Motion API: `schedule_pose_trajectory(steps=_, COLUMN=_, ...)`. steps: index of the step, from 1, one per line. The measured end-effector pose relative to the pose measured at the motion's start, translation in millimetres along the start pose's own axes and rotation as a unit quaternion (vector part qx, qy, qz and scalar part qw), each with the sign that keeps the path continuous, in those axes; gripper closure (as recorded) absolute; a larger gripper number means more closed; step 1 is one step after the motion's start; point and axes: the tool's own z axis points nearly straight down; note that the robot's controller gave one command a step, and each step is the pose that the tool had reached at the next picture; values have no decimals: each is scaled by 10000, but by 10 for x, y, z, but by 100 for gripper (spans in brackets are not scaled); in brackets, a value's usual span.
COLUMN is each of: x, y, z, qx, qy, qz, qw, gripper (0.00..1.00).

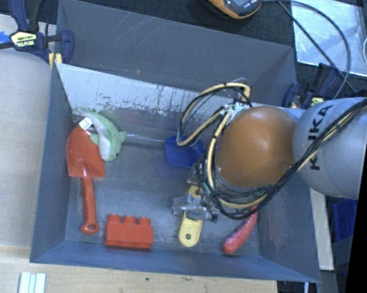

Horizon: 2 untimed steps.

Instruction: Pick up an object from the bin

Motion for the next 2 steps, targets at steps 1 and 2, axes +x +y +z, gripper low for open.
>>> schedule_pose_trajectory(steps=1, x=1, y=16, z=-48, qx=-18, qy=-4, qz=-2, qw=10000, gripper=100)
schedule_pose_trajectory(steps=2, x=3, y=39, z=-252, qx=-60, qy=5, qz=-3, qw=10000, gripper=100)
